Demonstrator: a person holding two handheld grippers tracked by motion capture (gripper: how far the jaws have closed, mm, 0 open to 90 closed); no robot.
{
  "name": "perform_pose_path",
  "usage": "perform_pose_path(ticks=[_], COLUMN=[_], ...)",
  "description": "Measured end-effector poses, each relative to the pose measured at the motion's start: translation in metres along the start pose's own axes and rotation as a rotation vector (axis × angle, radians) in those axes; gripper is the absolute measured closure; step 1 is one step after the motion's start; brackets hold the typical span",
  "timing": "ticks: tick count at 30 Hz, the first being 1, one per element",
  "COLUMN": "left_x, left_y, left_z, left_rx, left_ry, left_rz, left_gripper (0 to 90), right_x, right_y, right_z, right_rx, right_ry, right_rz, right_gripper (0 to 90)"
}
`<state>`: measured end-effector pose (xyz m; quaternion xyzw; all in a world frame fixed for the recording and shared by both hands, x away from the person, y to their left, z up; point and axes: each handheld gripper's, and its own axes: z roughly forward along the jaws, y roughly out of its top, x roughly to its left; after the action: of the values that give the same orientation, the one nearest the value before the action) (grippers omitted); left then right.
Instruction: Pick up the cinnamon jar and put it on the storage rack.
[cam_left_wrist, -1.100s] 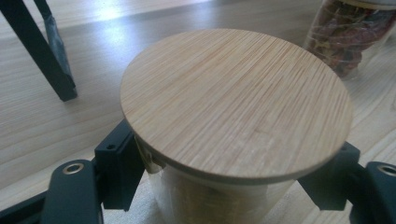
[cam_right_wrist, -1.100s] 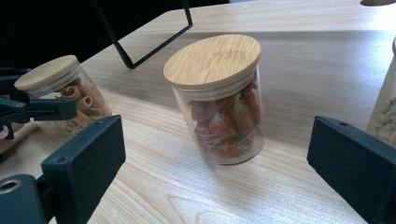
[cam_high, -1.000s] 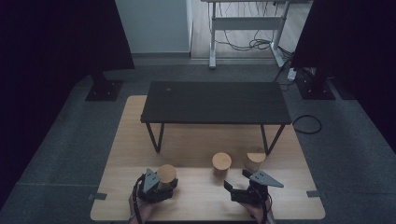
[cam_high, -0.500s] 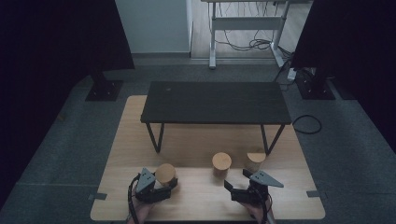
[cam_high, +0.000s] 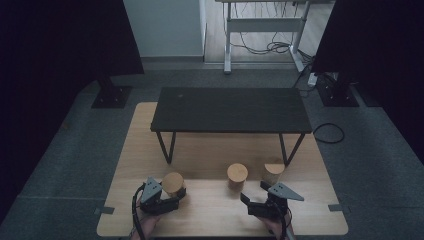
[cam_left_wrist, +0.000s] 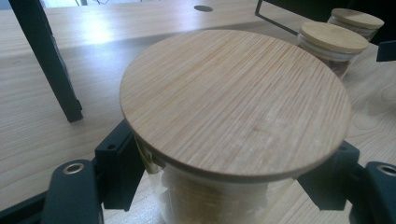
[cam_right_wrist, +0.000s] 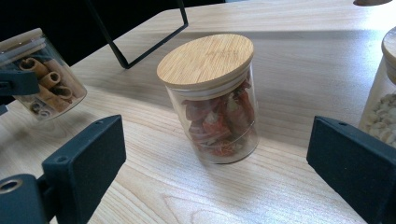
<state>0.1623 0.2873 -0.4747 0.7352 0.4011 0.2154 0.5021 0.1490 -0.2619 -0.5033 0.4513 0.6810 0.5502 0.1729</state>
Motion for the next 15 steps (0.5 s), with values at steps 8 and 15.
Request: perform_pose_path(ticks=[8, 15], left_x=[0.003, 0.011], left_y=[0.003, 0.01], left_z=[-0.005, -0.015], left_rx=[-0.008, -0.026], left_ry=[-0.011, -0.032], left_rz=[-0.014, -0.026], left_gripper=[25.3, 25.3], right_x=[0.0, 0.0], right_y=[0.0, 0.0], right_z=[0.0, 0.0], right_rx=[0.001, 0.003], right_ry=[-0.003, -0.005], right_rz=[0.0, -0.001], right_gripper=[4.1, 4.2])
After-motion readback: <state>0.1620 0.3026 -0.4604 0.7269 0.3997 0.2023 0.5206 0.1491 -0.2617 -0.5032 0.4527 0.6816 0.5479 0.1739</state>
